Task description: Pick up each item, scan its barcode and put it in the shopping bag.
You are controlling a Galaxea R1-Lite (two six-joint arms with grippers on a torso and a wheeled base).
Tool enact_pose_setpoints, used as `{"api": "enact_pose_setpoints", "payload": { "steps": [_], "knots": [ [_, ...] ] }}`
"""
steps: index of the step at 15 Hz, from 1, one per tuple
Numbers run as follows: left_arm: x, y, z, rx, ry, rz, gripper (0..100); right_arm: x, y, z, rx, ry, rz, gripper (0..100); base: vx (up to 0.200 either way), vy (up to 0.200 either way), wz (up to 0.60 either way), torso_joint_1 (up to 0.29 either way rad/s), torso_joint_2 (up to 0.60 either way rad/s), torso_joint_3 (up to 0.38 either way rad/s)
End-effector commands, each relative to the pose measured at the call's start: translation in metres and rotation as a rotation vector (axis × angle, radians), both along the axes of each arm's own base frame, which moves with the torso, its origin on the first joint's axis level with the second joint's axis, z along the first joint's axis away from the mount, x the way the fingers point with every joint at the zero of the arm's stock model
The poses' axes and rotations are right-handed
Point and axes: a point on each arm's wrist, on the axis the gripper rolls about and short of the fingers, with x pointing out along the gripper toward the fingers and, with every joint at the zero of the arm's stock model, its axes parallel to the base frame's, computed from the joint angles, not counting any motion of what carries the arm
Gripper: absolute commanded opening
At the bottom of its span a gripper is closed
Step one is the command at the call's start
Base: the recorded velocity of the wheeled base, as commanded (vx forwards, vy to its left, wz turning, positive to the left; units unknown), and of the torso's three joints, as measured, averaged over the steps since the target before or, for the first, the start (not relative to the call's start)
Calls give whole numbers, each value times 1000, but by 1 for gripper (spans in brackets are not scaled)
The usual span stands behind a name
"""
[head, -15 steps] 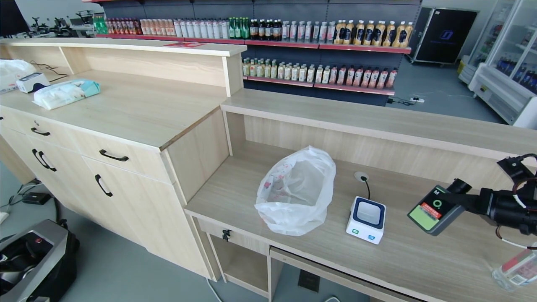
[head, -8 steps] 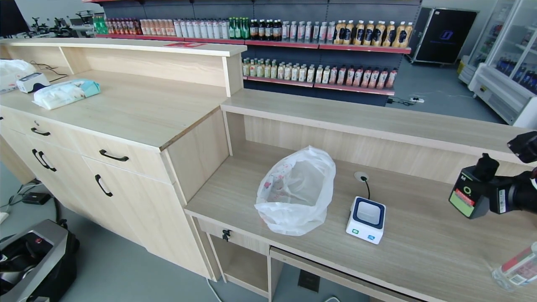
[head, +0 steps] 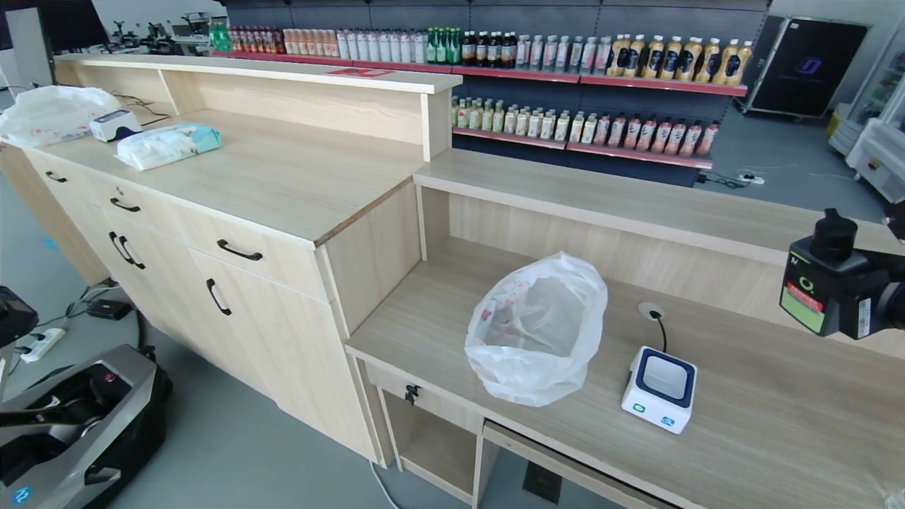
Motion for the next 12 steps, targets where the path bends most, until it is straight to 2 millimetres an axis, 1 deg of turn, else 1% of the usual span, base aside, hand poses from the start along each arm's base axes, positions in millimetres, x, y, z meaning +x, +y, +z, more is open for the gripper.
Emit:
{"api": "enact_pose_setpoints", "payload": {
  "steps": [1, 2, 4, 6, 7, 8, 10, 12],
  "knots": [
    [0, 0, 0, 0, 0, 1, 100, 3, 3, 0, 9, 2, 17, 0, 0, 0, 600, 17, 7, -2],
    [0, 0, 0, 0, 0, 1, 100, 5, 4, -1, 11, 7, 20, 0, 0, 0, 600, -2, 2, 7],
    [0, 0, 0, 0, 0, 1, 100, 20, 1, -16, 110, 77, 11, 0, 0, 0, 600, 0, -5, 2],
    [0, 0, 0, 0, 0, 1, 100, 45, -10, -35, 147, 130, -26, 0, 0, 0, 0, 0, 0, 0],
    [0, 0, 0, 0, 0, 1, 100, 52, -14, -43, 158, 146, -36, 0, 0, 0, 0, 0, 0, 0],
    [0, 0, 0, 0, 0, 1, 100, 67, -20, -60, 169, 184, -52, 0, 0, 0, 0, 0, 0, 0],
    [0, 0, 0, 0, 0, 1, 100, 82, -28, -84, 182, 235, -68, 0, 0, 0, 0, 0, 0, 0],
    [0, 0, 0, 0, 0, 1, 100, 90, -30, -101, 196, 256, -27, 0, 0, 0, 0, 0, 0, 0]
  ]
}}
